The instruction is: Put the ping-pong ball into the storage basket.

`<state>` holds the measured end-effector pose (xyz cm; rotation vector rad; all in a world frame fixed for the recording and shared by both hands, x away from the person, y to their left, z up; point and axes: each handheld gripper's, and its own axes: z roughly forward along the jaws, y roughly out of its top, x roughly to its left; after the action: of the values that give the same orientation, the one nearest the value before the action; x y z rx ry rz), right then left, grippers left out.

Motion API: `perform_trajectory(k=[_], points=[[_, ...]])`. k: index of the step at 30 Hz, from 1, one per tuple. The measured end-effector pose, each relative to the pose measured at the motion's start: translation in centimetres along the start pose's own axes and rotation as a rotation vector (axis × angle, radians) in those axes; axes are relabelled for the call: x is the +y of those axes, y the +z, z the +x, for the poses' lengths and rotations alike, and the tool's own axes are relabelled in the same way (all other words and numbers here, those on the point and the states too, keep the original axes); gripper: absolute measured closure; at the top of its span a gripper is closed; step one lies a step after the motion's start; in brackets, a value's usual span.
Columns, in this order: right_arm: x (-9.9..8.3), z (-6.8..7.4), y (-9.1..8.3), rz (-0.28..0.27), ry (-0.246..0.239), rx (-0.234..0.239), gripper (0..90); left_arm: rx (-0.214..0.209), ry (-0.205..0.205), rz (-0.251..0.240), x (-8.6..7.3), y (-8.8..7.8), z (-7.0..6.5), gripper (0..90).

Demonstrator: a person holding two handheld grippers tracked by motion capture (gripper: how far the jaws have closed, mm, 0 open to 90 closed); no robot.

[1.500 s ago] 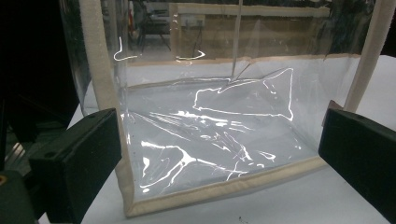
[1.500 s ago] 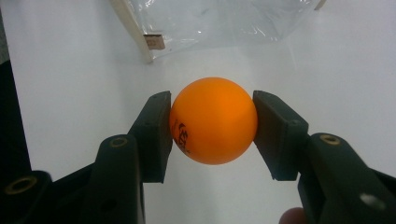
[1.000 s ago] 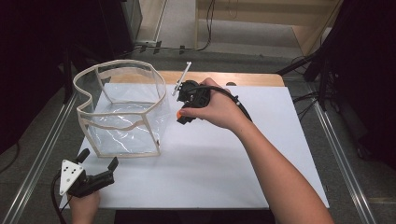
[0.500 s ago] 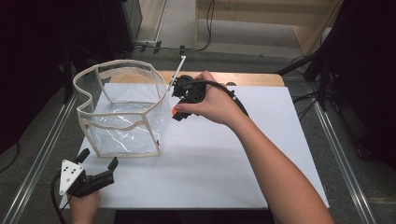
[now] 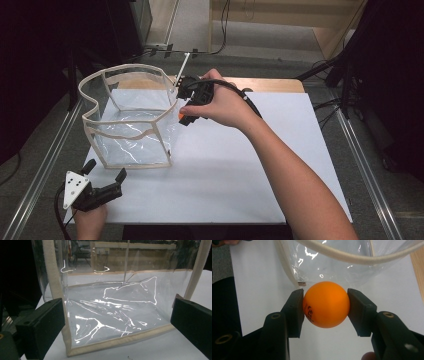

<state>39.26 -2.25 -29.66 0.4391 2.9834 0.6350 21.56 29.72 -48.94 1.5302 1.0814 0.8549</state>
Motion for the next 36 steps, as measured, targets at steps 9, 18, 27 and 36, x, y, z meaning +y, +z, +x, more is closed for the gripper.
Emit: perform_trajectory(k=[9, 18, 27, 36], points=[[1.1, 0.0, -0.7, -0.004, -0.015, 0.003, 48.1, -0.002, 0.0, 0.0, 0.0, 0.0, 0.0, 0.0], [1.6, -0.4, -1.6, -0.006, -0.014, -0.005, 48.1, -0.003, -0.002, 0.0, 0.0, 0.0, 0.0, 0.0], [2.3, -0.4, -2.5, -0.009, -0.024, -0.011, 48.1, -0.002, -0.003, 0.0, 0.0, 0.0, 0.0, 0.0], [3.2, -0.5, -3.1, -0.016, -0.027, -0.018, 48.1, -0.003, -0.002, 0.002, 0.0, 0.0, 0.0, 0.0]])
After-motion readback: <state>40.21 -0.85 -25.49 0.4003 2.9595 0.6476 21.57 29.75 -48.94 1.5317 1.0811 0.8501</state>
